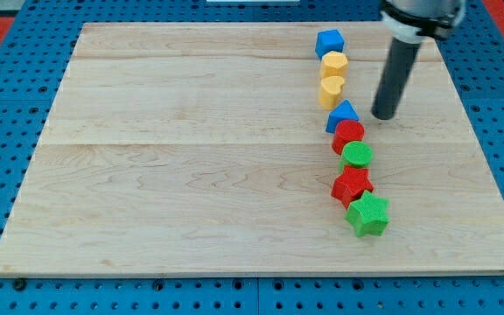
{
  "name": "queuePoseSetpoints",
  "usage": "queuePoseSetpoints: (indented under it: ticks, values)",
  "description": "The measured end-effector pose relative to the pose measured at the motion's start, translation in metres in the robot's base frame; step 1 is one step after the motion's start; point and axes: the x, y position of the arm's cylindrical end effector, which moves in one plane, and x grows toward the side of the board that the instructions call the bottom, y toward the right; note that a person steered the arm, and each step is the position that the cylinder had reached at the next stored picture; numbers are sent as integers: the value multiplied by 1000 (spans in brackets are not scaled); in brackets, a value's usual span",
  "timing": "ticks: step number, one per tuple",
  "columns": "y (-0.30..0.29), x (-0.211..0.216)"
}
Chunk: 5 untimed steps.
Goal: Push blue triangle to the center
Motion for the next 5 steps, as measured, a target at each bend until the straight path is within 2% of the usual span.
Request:
queuePoseSetpoints:
  ticks: [2,5]
  values:
    - [-76,-8]
    - [-87,-6]
